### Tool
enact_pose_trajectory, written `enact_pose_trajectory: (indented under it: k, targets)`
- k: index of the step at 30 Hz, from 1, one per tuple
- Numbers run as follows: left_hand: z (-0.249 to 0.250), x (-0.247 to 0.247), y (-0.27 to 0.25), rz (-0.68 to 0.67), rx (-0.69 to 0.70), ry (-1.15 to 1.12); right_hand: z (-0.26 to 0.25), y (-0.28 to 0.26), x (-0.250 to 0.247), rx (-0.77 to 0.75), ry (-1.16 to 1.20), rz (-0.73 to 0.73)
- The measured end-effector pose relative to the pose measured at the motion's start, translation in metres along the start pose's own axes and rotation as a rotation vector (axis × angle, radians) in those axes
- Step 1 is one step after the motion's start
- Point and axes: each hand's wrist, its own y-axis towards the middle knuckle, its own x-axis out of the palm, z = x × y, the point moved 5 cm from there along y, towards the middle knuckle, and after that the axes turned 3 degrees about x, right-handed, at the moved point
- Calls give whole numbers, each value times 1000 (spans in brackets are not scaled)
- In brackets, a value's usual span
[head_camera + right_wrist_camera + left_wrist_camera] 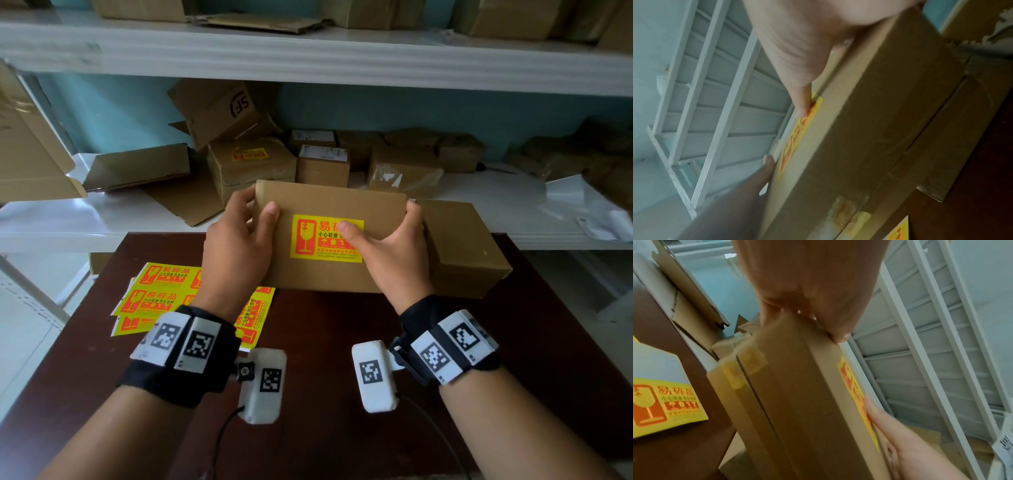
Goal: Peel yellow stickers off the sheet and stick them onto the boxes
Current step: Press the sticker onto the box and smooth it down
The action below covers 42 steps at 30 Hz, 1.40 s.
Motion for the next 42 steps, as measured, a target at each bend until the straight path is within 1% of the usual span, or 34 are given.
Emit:
enact_pose_trajectory:
  k: [1, 4, 5, 6, 8, 11, 14, 16, 20, 22, 24, 25, 27, 30, 32, 34, 36, 39, 42]
  targets:
    - [-2, 0, 3, -53, -11, -81, 2, 3, -1, 9, 41, 0]
    - [-4, 6, 2, -307, -124, -403, 6, 11, -5, 33, 120, -19]
    - [-5, 9, 1, -366, -161, -460, 6, 11, -6, 39, 124, -25]
    - [-5, 12, 0, -394, -184, -482, 8, 13, -5, 35, 112, -32]
    - [-7, 15, 0, -370, -201, -499, 7, 12, -5, 24, 71, -42]
    - [-11, 14, 2, -231, -228, -576, 2, 10, -5, 12, 61, -55]
    - [-10, 12, 3, -159, -210, -621, -8, 5, -2, -36, 14, -118]
    - [-11, 11, 4, -161, -204, -640, -9, 6, -2, -50, 44, -112]
    - [-11, 14, -1, -200, -198, -658, 3, 13, -4, 19, 160, -66]
    - [-10, 16, -4, -219, -195, -659, 5, 17, -8, 10, 241, -67]
    - [-7, 16, -6, -222, -183, -659, 5, 20, -13, 10, 272, -72]
    - [-6, 16, -6, -213, -168, -651, 7, 22, -14, 14, 269, -62]
    - [-3, 13, -7, -170, -126, -632, 11, 26, -12, -6, 189, -70]
    - [2, 13, -10, -111, -57, -597, 1, 21, -11, -5, 54, -85]
    - [8, 18, -14, -102, -19, -577, -7, 16, -12, -1, 5, -97]
    - [13, 23, -18, -102, 25, -514, -17, 10, -13, -41, -85, -102]
    - [12, 28, -20, -116, 44, -446, -18, 9, -11, -56, -151, -67]
    - [9, 30, -21, -131, 33, -425, -13, 13, -11, -39, -119, -15]
    - [9, 29, -20, -130, 30, -431, -12, 15, -14, -38, -18, 32]
